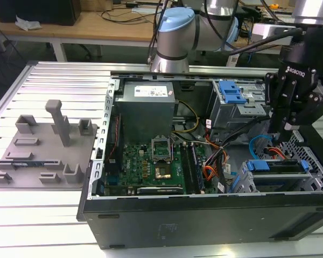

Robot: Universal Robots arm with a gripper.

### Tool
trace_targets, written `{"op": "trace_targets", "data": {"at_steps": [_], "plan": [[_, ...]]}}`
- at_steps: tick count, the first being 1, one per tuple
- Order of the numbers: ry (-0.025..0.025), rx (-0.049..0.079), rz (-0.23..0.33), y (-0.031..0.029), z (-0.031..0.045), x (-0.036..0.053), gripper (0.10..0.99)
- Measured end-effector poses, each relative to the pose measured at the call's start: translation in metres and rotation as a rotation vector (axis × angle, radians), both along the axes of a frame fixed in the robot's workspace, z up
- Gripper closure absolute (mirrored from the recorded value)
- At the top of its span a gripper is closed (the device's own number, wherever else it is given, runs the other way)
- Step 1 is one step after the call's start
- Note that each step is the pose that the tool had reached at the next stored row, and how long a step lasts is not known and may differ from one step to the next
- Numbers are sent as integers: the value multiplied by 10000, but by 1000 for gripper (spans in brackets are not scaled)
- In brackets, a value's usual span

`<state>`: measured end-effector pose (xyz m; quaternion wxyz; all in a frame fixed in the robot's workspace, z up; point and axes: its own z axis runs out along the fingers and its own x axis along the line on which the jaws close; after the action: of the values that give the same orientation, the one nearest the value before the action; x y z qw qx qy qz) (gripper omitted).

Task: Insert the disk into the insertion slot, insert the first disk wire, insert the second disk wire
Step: 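Insert the second disk wire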

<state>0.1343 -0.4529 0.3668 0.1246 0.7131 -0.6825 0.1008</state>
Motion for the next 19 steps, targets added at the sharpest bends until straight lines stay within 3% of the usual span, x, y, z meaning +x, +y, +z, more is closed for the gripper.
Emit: {"op": "trace_targets", "data": {"at_steps": [2, 4, 5, 7, 8, 11, 12, 19], "plan": [[-1, -2, 230, -5, -4, -33, 725], [-43, -4, 555, -8, -12, -32, 725], [-109, -6, 739, -10, -18, -32, 725], [-395, -13, 836, -13, -25, -42, 725], [-486, -14, 837, -14, -26, -58, 725], [-621, -16, 835, -20, -30, -136, 725], [-689, -14, 840, -22, -41, -160, 725], [-677, -32, 882, -24, -63, -142, 725]]}}
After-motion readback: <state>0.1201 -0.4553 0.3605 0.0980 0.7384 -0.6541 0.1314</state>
